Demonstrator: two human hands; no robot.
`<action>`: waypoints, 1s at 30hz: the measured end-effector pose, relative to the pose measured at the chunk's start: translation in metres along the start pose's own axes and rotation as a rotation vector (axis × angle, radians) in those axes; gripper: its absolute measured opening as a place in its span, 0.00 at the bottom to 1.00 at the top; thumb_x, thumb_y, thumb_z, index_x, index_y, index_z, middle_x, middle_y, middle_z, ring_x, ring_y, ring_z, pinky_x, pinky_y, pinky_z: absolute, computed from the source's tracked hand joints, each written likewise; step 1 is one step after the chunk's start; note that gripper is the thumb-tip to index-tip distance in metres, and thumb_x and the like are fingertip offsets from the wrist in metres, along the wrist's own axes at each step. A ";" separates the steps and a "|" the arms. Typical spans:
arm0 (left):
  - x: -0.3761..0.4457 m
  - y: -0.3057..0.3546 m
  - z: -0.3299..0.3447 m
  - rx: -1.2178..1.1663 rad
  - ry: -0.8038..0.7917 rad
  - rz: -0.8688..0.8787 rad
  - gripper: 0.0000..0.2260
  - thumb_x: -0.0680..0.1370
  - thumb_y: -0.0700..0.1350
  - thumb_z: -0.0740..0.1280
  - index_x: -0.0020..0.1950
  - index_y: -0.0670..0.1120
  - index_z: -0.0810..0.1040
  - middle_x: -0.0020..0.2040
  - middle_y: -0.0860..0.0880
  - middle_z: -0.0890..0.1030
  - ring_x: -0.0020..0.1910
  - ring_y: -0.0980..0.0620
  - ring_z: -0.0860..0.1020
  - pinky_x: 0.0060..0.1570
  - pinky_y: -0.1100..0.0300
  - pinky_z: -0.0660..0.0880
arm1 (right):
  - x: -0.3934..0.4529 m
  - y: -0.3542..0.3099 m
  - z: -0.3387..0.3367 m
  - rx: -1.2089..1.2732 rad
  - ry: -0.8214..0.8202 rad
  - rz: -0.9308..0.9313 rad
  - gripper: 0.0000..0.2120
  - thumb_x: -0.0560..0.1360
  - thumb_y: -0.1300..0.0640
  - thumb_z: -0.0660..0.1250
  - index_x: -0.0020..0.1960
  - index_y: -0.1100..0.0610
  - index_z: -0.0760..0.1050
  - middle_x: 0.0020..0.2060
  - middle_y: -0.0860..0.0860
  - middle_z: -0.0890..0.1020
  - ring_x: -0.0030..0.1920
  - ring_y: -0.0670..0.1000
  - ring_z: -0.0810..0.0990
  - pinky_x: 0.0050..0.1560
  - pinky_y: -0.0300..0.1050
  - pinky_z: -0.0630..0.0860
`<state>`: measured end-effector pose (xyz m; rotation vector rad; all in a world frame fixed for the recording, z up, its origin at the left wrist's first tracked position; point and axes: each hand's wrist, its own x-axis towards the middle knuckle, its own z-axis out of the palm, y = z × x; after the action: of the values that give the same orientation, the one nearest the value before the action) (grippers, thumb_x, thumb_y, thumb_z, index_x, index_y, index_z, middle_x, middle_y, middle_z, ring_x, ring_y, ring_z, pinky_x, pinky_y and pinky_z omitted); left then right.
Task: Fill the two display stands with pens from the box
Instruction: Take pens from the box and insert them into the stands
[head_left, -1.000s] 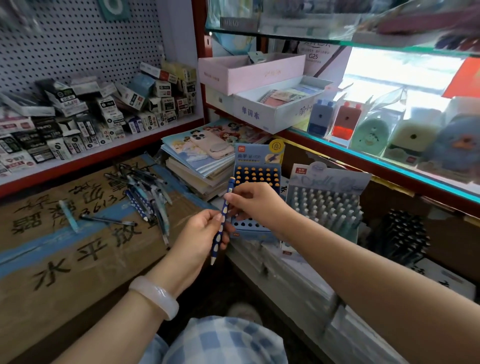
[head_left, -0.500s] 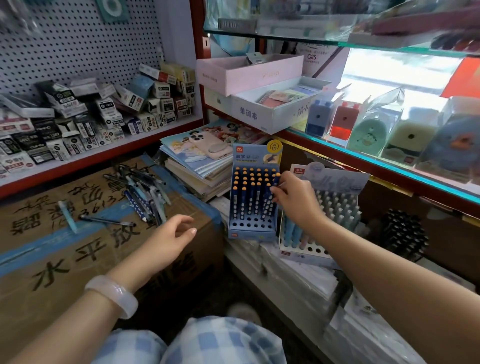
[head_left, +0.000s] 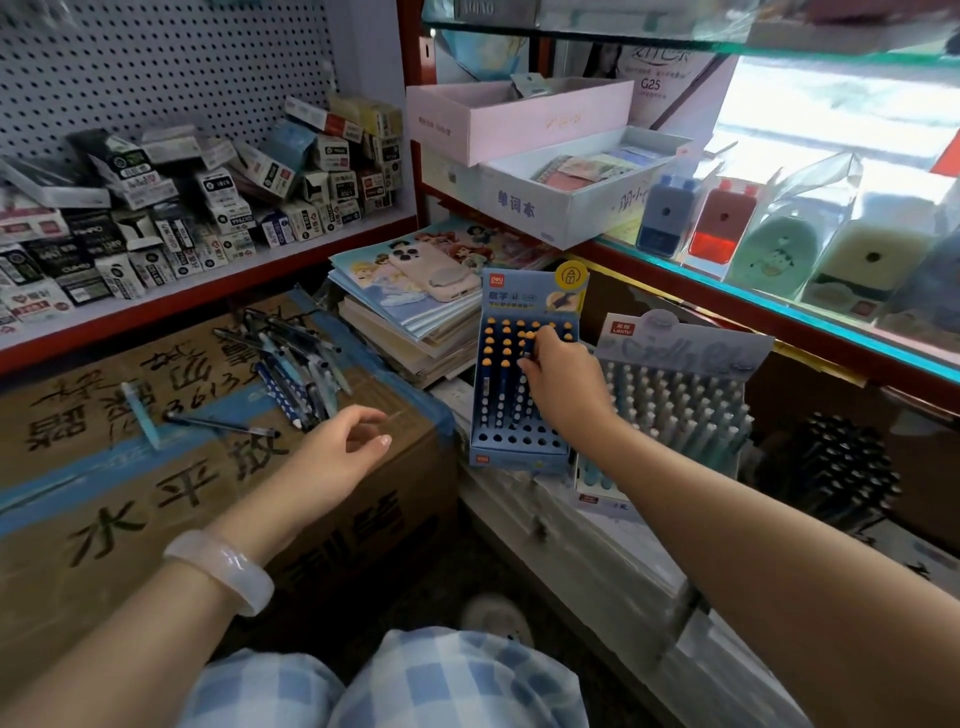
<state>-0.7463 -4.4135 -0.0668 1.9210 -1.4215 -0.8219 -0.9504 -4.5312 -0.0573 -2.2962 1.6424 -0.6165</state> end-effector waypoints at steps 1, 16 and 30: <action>-0.001 -0.001 -0.001 0.002 0.002 0.003 0.09 0.79 0.44 0.62 0.59 0.52 0.70 0.55 0.51 0.74 0.56 0.54 0.72 0.54 0.60 0.68 | 0.000 0.001 0.001 -0.009 -0.002 0.004 0.08 0.80 0.56 0.58 0.54 0.61 0.67 0.45 0.58 0.79 0.46 0.59 0.77 0.37 0.47 0.67; -0.018 -0.029 -0.037 0.321 0.054 0.024 0.15 0.77 0.47 0.64 0.64 0.49 0.73 0.58 0.50 0.73 0.61 0.51 0.71 0.62 0.56 0.68 | -0.026 0.012 0.031 -0.113 -0.211 0.067 0.09 0.80 0.57 0.59 0.55 0.61 0.74 0.49 0.57 0.81 0.51 0.59 0.79 0.49 0.50 0.75; 0.004 -0.110 -0.083 0.285 0.287 -0.214 0.18 0.78 0.43 0.63 0.68 0.49 0.70 0.65 0.41 0.73 0.55 0.43 0.77 0.55 0.49 0.75 | 0.008 -0.105 0.033 0.156 -0.378 -0.300 0.16 0.80 0.52 0.60 0.66 0.55 0.70 0.56 0.52 0.79 0.52 0.52 0.79 0.54 0.49 0.78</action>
<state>-0.6157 -4.3823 -0.1004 2.3302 -1.2238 -0.4259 -0.8449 -4.5048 -0.0388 -2.3791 1.0553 -0.3254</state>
